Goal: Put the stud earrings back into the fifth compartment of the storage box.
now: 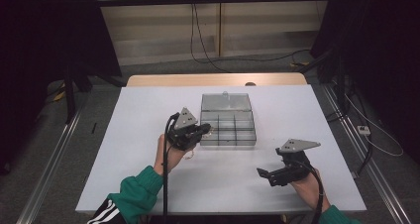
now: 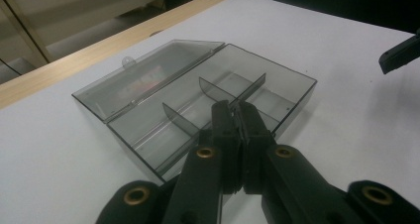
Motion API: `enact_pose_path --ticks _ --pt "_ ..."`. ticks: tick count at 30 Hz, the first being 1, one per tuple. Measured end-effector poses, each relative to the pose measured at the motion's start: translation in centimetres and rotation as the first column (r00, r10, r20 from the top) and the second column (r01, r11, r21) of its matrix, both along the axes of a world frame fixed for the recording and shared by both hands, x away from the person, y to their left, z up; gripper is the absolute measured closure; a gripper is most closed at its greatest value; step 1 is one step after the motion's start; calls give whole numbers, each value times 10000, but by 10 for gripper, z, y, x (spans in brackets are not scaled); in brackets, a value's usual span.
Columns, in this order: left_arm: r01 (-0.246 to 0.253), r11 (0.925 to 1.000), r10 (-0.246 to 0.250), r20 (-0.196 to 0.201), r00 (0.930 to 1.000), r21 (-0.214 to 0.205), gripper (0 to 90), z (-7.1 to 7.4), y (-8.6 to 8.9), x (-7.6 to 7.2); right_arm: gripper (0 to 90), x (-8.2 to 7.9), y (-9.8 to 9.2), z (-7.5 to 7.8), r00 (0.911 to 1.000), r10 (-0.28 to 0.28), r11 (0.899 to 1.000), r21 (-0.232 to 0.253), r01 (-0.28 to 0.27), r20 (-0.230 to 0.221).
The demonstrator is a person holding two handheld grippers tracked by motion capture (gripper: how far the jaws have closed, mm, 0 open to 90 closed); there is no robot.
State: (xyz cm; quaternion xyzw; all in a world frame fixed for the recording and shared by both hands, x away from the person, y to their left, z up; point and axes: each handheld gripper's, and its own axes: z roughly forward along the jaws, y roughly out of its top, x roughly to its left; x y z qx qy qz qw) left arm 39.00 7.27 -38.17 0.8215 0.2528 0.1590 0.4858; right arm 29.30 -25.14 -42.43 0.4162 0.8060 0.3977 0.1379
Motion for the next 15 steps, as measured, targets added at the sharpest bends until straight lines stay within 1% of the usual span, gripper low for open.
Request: enact_pose_path --ticks 1,2,4,5,12,14,15 --pt "6 10000 -5 -48 10000 26 887 0 -1 0 0 0 0 0 10000 12 10000 -3 -12 27" --pt "33 10000 -33 -14 10000 -38 887 0 -2 1 0 0 0 0 10000 30 10000 3 -30 52" --pt "31 10000 -31 -22 10000 -35 887 0 -4 2 0 0 0 0 10000 25 10000 15 -25 69" --pt "51 9999 -51 -17 10000 -104 887 0 -5 3 0 0 0 0 10000 31 10000 43 -31 67" --pt "156 9999 -156 41 9999 -26 887 -1 -11 7 0 0 0 1 9999 60 10000 56 -61 155" --pt "195 9997 -195 2 9998 -136 887 -1 -14 7 0 0 0 1 9999 69 10000 59 -69 148" --pt "191 9998 -191 2 9998 -97 887 -1 -15 8 0 0 0 0 9999 65 10000 55 -65 139"
